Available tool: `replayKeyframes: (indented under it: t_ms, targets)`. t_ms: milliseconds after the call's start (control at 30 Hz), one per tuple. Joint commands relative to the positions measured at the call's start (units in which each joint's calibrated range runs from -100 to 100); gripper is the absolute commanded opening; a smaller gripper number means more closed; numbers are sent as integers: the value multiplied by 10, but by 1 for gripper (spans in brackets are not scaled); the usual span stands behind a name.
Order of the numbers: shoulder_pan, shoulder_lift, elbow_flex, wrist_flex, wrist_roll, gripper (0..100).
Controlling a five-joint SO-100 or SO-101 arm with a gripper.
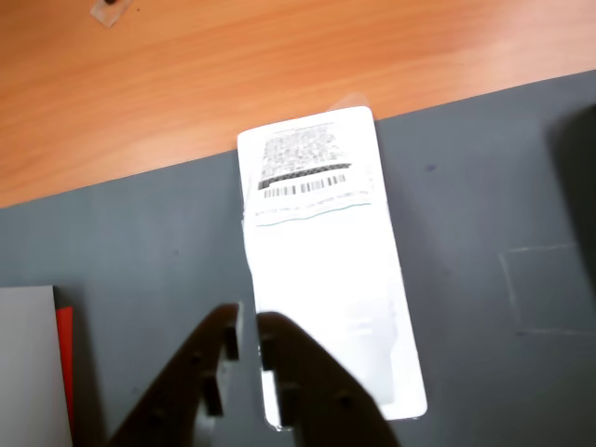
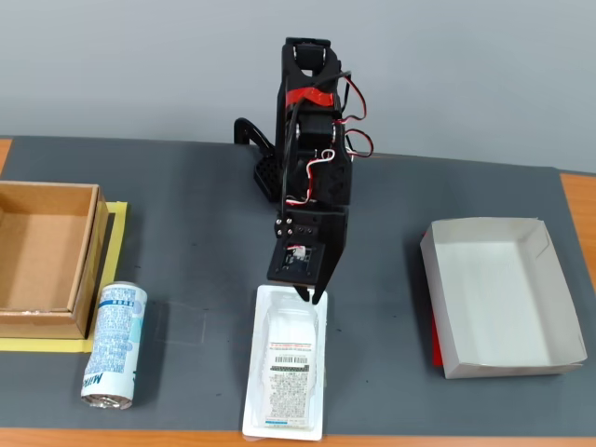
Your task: Pick the sandwich and put it in the gray box
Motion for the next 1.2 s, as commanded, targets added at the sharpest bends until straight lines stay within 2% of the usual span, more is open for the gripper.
replayKeyframes:
  t_ms: [0, 233, 433, 567, 1000, 1067, 1167]
  targets:
    - [15, 20, -43, 1, 3, 2]
    - [30, 79, -76, 4, 4, 2]
    - [26, 120, -135, 86, 4, 2]
    - [25, 131, -148, 104, 6, 3]
    - [21, 131, -141, 106, 55, 3]
    - [18, 129, -141, 106, 60, 7]
    - [17, 128, -141, 106, 64, 19]
